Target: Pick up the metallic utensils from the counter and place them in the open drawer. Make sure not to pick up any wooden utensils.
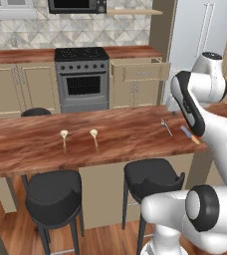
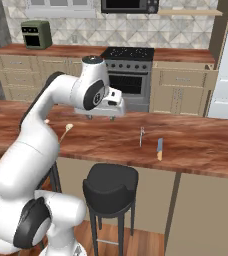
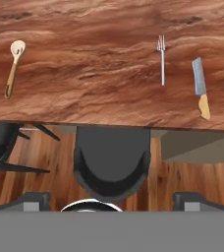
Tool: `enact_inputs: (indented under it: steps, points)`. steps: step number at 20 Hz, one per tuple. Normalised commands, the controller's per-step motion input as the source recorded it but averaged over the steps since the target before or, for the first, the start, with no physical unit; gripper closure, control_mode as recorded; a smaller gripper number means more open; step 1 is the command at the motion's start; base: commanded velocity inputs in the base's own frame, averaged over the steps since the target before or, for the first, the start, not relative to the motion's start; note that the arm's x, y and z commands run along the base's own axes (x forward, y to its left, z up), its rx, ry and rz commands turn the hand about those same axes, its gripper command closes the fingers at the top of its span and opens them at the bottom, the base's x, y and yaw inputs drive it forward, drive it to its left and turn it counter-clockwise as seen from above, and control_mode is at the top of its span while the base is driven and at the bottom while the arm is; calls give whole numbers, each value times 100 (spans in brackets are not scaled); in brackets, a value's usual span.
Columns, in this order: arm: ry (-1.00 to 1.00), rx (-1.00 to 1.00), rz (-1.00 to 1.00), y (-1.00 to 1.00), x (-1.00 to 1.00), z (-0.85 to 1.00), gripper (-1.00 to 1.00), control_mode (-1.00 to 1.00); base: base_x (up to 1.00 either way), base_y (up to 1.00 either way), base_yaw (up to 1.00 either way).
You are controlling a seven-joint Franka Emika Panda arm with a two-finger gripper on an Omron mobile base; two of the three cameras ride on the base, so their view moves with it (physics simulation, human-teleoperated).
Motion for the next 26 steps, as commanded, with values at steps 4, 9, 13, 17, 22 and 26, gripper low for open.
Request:
enact_inputs:
  steps: [4, 9, 13, 17, 22, 26]
  points:
    - [0, -1, 0, -83, 69, -37, -100, -100, 0, 0, 0]
    - [0, -4, 1, -7, 79, -65, -100, -100, 0, 0, 0]
    - [0, -8, 0, 0, 57, -74, -100, -100, 0, 0, 0]
    - [0, -9, 0, -6, 58, -74, -100, -100, 0, 0, 0]
    - [1, -1, 0, -12, 67, -51, -100, -100, 0, 0, 0]
    - [3, 0, 0, -40, 77, -32, -100, -100, 0, 0, 0]
